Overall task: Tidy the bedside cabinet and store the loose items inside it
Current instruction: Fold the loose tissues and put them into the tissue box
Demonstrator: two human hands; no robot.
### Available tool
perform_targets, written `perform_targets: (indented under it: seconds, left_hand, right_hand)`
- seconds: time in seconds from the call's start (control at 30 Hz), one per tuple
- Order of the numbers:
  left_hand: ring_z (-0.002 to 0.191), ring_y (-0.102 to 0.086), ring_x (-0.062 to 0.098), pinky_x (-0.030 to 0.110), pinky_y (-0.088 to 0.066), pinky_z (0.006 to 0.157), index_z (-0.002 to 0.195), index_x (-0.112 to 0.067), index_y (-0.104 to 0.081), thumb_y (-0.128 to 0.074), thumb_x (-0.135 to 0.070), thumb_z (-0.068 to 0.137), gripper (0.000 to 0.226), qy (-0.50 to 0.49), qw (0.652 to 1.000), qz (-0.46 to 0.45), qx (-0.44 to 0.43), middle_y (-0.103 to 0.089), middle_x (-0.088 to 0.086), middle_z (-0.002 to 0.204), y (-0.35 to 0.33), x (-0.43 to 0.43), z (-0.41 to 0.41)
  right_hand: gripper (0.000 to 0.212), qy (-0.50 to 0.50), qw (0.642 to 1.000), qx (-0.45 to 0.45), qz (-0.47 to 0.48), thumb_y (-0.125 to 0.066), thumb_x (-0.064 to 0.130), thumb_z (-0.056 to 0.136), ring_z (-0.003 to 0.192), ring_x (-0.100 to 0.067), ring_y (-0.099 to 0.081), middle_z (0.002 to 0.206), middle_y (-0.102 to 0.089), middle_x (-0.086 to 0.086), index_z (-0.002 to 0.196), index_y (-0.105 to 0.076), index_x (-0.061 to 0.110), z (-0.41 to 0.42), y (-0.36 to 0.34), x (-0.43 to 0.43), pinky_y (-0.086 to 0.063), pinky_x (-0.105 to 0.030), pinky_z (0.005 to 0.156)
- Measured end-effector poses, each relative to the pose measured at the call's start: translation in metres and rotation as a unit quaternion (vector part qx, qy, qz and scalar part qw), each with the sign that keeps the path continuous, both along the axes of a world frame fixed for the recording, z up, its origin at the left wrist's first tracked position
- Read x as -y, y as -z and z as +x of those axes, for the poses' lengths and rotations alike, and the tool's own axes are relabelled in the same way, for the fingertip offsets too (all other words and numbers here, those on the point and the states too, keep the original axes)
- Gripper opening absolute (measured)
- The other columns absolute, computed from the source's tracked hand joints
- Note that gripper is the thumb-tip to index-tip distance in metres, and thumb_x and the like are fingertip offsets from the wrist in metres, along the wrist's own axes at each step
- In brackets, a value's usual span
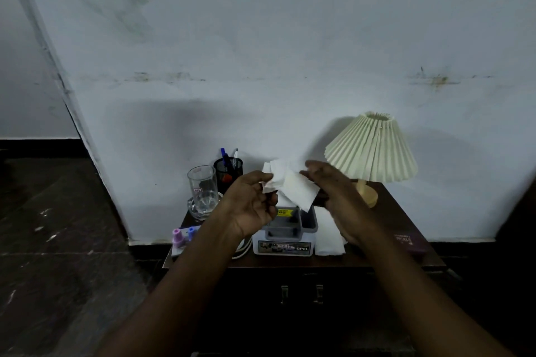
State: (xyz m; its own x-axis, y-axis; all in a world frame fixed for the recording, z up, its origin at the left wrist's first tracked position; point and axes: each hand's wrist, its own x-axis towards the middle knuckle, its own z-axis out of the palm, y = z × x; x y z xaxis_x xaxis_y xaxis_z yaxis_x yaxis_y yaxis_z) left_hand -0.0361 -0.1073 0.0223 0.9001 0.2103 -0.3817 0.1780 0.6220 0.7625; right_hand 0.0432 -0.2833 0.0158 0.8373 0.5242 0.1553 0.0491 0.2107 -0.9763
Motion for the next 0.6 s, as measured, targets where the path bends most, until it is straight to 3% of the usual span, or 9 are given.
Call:
perform_targets:
  seconds: [0.1, 0.2, 0.33, 0.4, 0.47, 0.53, 0.6]
  left_hand:
    - [0.067, -0.059, 0.019, 0.029, -0.043, 0.064, 0.100, -0.006, -0.071, -0.071, -0.018, 0.075, 0.027, 0.033, 0.999, -0.024, 0.006, -0.067, 0.010, 0.085, 0.002, 0.005, -0.001]
    - [0.076, -0.063, 0.024, 0.035, -0.051, 0.071, 0.106, -0.003, -0.069, -0.071, -0.016, 0.076, 0.033, 0.045, 0.998, -0.042, 0.008, -0.071, 0.014, 0.089, 0.006, 0.006, -0.002]
    - [0.082, -0.071, 0.030, 0.040, -0.062, 0.079, 0.108, 0.003, -0.068, -0.066, -0.011, 0.094, 0.020, 0.018, 0.999, -0.025, 0.030, -0.074, 0.021, 0.097, 0.007, 0.007, 0.000]
    - [0.084, -0.072, 0.031, 0.040, -0.062, 0.083, 0.107, 0.004, -0.069, -0.065, -0.011, 0.098, 0.018, -0.003, 0.999, -0.011, 0.049, -0.075, 0.022, 0.098, 0.008, 0.013, 0.005]
    - [0.082, -0.071, 0.029, 0.039, -0.062, 0.078, 0.102, 0.005, -0.069, -0.063, -0.012, 0.100, 0.018, -0.020, 0.998, -0.011, 0.057, -0.075, 0.020, 0.092, 0.009, 0.021, 0.011]
    - [0.073, -0.065, 0.026, 0.036, -0.061, 0.067, 0.094, 0.002, -0.070, -0.065, -0.018, 0.098, 0.021, -0.031, 0.999, 0.000, 0.034, -0.072, 0.017, 0.086, 0.010, 0.024, 0.014]
    - [0.078, -0.066, 0.029, 0.037, -0.059, 0.070, 0.095, 0.001, -0.071, -0.069, -0.024, 0.093, 0.025, -0.017, 1.000, 0.016, -0.009, -0.072, 0.018, 0.094, 0.013, 0.020, 0.015]
  right_hand:
    - [0.020, -0.040, 0.998, -0.035, -0.026, -0.069, 0.017, 0.095, 0.099, -0.019, -0.072, 0.110, -0.077, 0.000, 0.115, -0.072, 0.020, -0.001, 0.006, -0.004, -0.054, -0.037, 0.080]
    - [0.012, -0.003, 0.999, -0.009, -0.047, -0.074, 0.008, 0.091, 0.084, -0.021, -0.072, 0.094, -0.080, -0.003, 0.101, -0.075, 0.015, 0.005, 0.008, -0.001, -0.056, -0.034, 0.072]
    - [0.009, 0.034, 0.996, 0.023, -0.078, -0.071, 0.004, 0.092, 0.057, -0.015, -0.064, 0.077, -0.076, -0.006, 0.100, -0.074, 0.007, 0.008, 0.009, 0.003, -0.045, -0.027, 0.051]
    - [0.012, 0.027, 0.997, -0.001, -0.072, -0.069, 0.003, 0.093, 0.054, -0.017, -0.062, 0.076, -0.074, -0.010, 0.105, -0.073, 0.005, 0.008, 0.011, 0.003, -0.043, -0.027, 0.048]
    - [0.013, 0.031, 0.996, -0.016, -0.077, -0.067, 0.002, 0.094, 0.055, -0.019, -0.061, 0.076, -0.072, -0.014, 0.106, -0.072, 0.003, 0.009, 0.013, 0.002, -0.044, -0.027, 0.046]
    - [0.010, 0.054, 0.995, -0.021, -0.084, -0.066, 0.001, 0.093, 0.053, -0.019, -0.059, 0.073, -0.070, -0.015, 0.101, -0.072, 0.001, 0.011, 0.017, 0.001, -0.045, -0.027, 0.045]
    - [0.007, 0.085, 0.992, -0.015, -0.090, -0.067, 0.001, 0.092, 0.055, -0.020, -0.058, 0.070, -0.069, -0.012, 0.095, -0.073, 0.003, 0.016, 0.019, 0.003, -0.047, -0.028, 0.047]
